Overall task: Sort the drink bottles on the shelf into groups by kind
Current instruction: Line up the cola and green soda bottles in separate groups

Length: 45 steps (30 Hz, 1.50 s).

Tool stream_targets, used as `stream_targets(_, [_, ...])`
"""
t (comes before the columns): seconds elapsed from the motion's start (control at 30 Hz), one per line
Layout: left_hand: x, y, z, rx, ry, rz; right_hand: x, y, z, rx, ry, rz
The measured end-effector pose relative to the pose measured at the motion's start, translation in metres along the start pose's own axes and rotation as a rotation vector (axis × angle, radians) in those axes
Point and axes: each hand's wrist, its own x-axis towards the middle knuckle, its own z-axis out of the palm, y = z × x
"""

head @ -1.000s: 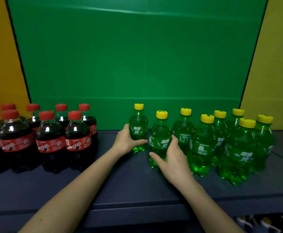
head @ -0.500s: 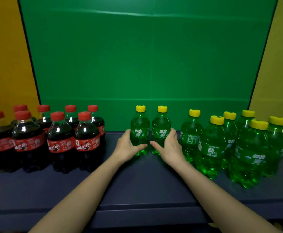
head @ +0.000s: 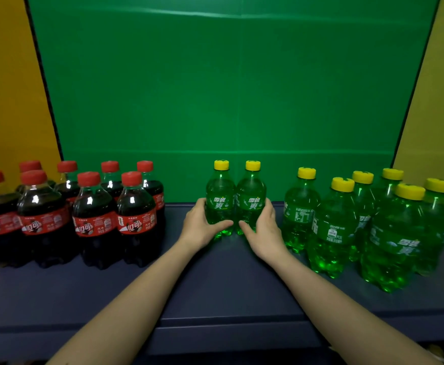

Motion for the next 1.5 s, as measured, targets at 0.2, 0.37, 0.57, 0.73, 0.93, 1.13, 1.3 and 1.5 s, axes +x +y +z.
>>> stream_targets(0.2, [-0.005,0.003,0.003,0.096,0.009,0.037,-0.003,0.0,-0.001,0.028,0.003,-0.015])
stream_targets(0.37, [-0.029,0.023,-0.004,0.283,0.182,0.253,-0.02,-0.004,-0.018,0.023,-0.043,-0.047])
stream_targets(0.57, [-0.052,0.045,0.001,0.352,0.129,0.688,-0.085,0.01,-0.055,-0.069,0.091,-0.31])
stream_targets(0.73, [-0.058,0.053,0.03,0.219,-0.122,0.609,-0.114,0.032,-0.087,-0.014,0.328,-0.33])
stream_targets(0.93, [-0.042,0.073,0.067,0.03,-0.327,0.334,-0.115,0.052,-0.1,-0.02,0.457,-0.191])
stream_targets(1.13, [-0.017,0.082,0.087,-0.403,-0.543,0.068,-0.106,0.052,-0.096,-0.006,0.275,-0.015])
stream_targets(1.3, [-0.017,0.076,0.089,-0.379,-0.409,0.092,-0.101,0.053,-0.096,-0.037,0.267,-0.009])
stream_targets(1.5, [-0.031,0.075,0.083,-0.103,-0.228,0.158,-0.097,0.054,-0.096,-0.052,0.248,0.004])
